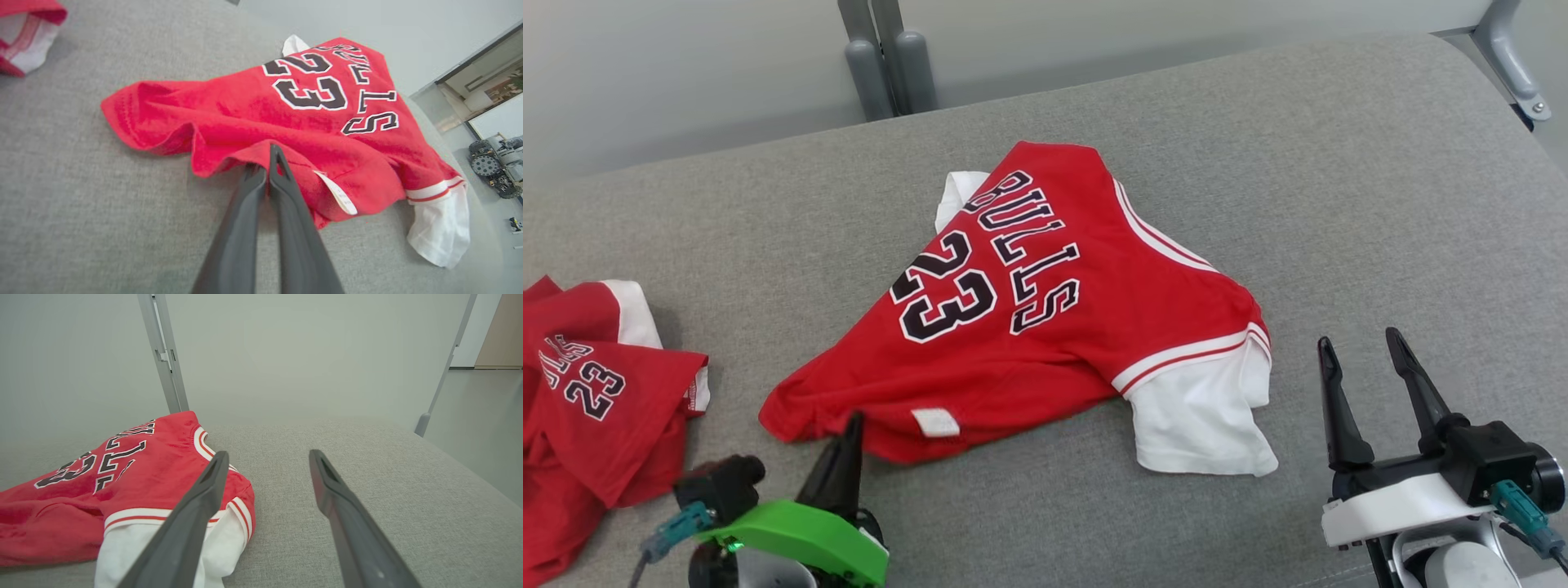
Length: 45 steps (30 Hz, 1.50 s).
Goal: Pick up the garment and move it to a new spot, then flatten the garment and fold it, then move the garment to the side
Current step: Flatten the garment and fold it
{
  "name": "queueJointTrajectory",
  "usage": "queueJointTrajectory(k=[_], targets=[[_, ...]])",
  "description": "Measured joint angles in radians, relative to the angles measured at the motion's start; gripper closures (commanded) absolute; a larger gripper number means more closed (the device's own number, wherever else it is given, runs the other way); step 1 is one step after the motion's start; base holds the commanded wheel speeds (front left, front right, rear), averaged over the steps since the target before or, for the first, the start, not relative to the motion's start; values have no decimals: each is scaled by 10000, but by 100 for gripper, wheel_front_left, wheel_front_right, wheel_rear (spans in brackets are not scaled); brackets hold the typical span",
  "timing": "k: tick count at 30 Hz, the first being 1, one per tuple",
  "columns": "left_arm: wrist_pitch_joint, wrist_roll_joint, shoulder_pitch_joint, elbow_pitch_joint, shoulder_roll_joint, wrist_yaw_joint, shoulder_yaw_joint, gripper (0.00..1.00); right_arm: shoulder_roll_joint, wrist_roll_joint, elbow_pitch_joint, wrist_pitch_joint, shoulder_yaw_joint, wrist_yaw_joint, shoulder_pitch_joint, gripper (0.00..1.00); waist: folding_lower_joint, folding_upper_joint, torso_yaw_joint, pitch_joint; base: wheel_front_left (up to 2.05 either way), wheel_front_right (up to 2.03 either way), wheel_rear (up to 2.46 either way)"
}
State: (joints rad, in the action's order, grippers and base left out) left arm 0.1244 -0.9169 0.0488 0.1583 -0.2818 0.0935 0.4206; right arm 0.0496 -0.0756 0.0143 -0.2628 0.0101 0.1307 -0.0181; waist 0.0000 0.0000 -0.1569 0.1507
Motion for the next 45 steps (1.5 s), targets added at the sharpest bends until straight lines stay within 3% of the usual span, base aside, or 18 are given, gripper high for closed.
queueJointTrajectory(k=[5, 7, 11, 15, 22, 23, 25, 26, 28, 34, 37, 39, 45], targets=[[117, 685, 8, -2151, -982, -573, 198, 100, 0, 42, -15, 0, 48, 0, -12, 0, 0, 0, 179, -28, 0, 0, 0], [69, 909, -271, -3024, -1440, -1005, 456, 100, 2, 81, -19, 0, 50, 0, -20, 0, 0, 0, 259, -48, 0, 0, 0], [-4, 485, -1232, -3927, -1877, -1593, 750, 100, 0, 92, -35, 0, 73, 0, -43, 0, 0, 0, 407, -84, 0, 0, 0], [-240, -192, -1965, -3323, -1893, -1973, 1423, 100, 0, 123, -42, 0, 84, 0, -81, 0, 0, 0, 564, -68, 0, 0, 0], [-61, 65, -1264, -213, -1216, -2207, 2953, 100, -6, 136, 52, 0, -38, 0, -39, 0, 0, 1, 815, -75, 0, 0, 0], [96, 240, -1095, 199, -1168, -2215, 3116, 95, 0, 163, 65, 0, -42, 0, -19, 0, 0, 0, 818, -99, 0, 0, 0], [512, 341, -947, 765, -1041, -2224, 3212, 8, 13, 174, 61, 0, -36, 0, -6, 0, 0, 0, 809, -144, 0, 0, 0], [677, 349, -920, 1032, -978, -2224, 3212, 0, 33, 178, 59, 0, -25, 0, -3, 0, 0, 0, 802, -172, 0, 0, 0], [922, 286, -923, 1342, -932, -2224, 3118, 0, 52, 180, 48, 0, 6, 0, -9, 0, 0, 0, 788, -241, 0, 0, 0], [1346, 372, -1406, 1250, -1062, -1856, 1521, 0, 61, 165, -117, 0, 257, 0, -223, 0, 0, 0, 787, -478, 0, 0, 0], [1375, 1741, -1655, 500, -1060, -1555, -253, 0, 84, 203, -194, 0, 291, 0, -249, 0, 0, 0, 875, -550, 0, 0, 0], [1383, 2571, -1827, -40, -704, -1544, -1267, 0, 176, 274, -249, 0, 282, 0, -288, 0, 0, 0, 926, -615, 0, 0, 0], [1398, 4738, -2144, -1363, 1243, -1772, -3618, 0, 420, 347, -295, 0, 387, 0, -555, 0, 0, 0, 1062, -1019, 0, 0, 0]])
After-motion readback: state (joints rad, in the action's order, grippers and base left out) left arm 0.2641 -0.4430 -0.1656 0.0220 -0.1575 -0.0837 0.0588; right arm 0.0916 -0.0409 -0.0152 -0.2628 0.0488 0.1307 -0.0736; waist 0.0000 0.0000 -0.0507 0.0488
